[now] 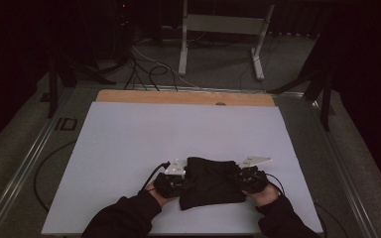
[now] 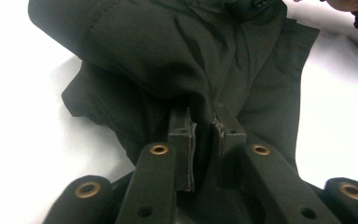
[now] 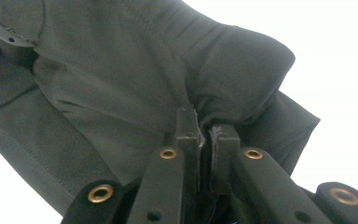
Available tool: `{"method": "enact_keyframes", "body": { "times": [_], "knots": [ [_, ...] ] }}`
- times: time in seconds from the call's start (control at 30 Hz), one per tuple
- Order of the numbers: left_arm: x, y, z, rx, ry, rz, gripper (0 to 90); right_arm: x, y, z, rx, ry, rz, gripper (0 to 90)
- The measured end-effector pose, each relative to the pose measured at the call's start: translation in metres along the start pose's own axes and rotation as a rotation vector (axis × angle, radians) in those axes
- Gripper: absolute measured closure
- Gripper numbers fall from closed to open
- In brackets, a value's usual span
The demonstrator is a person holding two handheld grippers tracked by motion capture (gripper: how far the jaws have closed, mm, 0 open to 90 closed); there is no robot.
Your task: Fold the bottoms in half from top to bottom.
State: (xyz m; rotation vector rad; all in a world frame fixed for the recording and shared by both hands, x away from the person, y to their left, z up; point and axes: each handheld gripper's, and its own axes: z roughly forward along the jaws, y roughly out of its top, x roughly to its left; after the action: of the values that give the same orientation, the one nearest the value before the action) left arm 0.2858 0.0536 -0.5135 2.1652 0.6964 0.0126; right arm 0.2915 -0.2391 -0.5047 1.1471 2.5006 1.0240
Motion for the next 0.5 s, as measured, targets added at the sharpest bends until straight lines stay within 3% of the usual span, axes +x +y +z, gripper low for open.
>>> {"method": "enact_keyframes", "body": {
  "times": [0.17, 0.27, 0.37, 0.4, 0.5],
  "knots": [
    [-0.002, 0.004, -0.001, 0.015, -0.023, 0.016, 68.1, 0.002, 0.0, -0.003, -0.005, -0.004, -0.013, 82.5],
    [-0.002, 0.005, -0.003, 0.012, -0.044, 0.005, 61.6, 0.003, -0.001, -0.003, -0.008, -0.001, -0.019, 72.5],
    [-0.007, 0.009, -0.009, 0.004, -0.046, 0.038, 52.5, 0.005, -0.002, -0.007, -0.012, 0.0, -0.041, 55.5],
    [-0.008, 0.01, -0.011, -0.002, -0.048, 0.038, 45.2, 0.006, -0.001, -0.01, -0.017, -0.006, -0.051, 49.2],
    [-0.009, 0.016, -0.023, -0.021, -0.061, 0.039, 30.4, 0.009, 0.001, -0.016, -0.041, -0.01, -0.06, 41.2]
  ]
}}
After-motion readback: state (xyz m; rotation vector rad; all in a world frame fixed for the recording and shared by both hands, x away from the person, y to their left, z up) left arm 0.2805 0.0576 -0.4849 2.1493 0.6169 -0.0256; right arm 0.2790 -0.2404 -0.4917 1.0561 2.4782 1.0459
